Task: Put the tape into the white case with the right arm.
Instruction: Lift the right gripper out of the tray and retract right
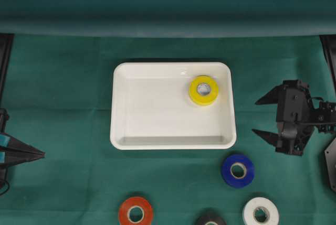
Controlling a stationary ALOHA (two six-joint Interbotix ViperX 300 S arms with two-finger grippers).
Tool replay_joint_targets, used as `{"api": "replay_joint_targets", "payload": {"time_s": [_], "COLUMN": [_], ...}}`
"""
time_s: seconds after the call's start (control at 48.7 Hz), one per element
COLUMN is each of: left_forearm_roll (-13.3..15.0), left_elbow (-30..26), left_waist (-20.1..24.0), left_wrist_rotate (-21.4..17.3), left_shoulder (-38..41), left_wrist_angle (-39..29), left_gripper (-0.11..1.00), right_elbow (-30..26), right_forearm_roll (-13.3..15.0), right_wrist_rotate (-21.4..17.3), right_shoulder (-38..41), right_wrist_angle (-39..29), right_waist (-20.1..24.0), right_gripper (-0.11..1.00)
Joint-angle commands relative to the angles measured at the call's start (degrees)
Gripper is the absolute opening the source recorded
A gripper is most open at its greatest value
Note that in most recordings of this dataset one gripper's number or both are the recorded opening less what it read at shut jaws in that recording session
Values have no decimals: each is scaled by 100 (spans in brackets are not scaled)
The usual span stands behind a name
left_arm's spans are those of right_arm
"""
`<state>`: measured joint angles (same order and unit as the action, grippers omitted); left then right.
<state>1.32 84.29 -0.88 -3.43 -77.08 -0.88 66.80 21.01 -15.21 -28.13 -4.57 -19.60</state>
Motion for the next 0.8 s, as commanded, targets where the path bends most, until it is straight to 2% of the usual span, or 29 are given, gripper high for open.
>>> {"api": "replay_joint_targets", "payload": {"time_s": [0.0, 0.431, 0.78], "left_forearm_roll": [9, 9, 0], "left_elbow": [-53, -53, -53], "left_waist": [18, 18, 18], "left_wrist_rotate": [-9, -9, -9], "left_shoulder": [35, 35, 35], "left_wrist_angle": [26, 26, 35], "left_gripper": [0, 0, 0], "right_elbow": [-53, 123, 387], "right_forearm_roll": [-18, -246, -264], "right_wrist_rotate": [-18, -18, -9], "right_shoulder": [-35, -185, -510], "right_wrist_angle": [53, 18, 62], "right_waist": [167, 1274, 2338], "right_gripper": [74, 74, 73]}}
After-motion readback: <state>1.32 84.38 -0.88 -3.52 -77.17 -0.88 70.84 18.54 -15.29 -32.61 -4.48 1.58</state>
